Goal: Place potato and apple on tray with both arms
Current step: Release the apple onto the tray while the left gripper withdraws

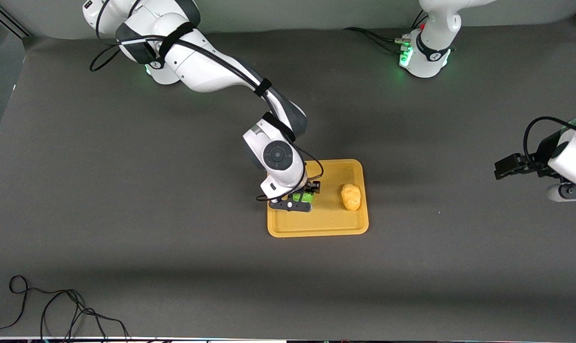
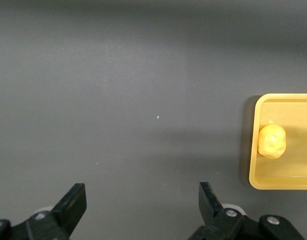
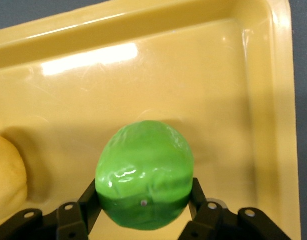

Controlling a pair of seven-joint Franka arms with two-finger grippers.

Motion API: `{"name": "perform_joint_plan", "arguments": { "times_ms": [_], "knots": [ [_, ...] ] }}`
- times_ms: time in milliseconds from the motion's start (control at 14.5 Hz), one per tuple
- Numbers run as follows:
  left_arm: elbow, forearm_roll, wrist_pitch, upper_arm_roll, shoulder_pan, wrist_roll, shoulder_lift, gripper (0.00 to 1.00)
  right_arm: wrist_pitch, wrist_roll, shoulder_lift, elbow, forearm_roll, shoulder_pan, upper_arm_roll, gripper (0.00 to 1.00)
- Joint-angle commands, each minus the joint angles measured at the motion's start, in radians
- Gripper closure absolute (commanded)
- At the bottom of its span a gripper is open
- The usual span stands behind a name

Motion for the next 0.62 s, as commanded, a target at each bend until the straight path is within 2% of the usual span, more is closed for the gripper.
{"name": "perform_joint_plan", "arguments": {
  "times_ms": [0,550],
  "knots": [
    [-0.191,-0.021,0.074,0.002,0.011,0.022,-0.154,0.00,-0.004,0.018,0.025,0.039,-0.022,0.023,-0.005,0.66],
    [-0.182,0.005,0.052,0.008,0.031,0.049,-0.213,0.00,0.022,0.017,0.028,0.038,-0.025,0.025,-0.006,0.65]
  ]
}}
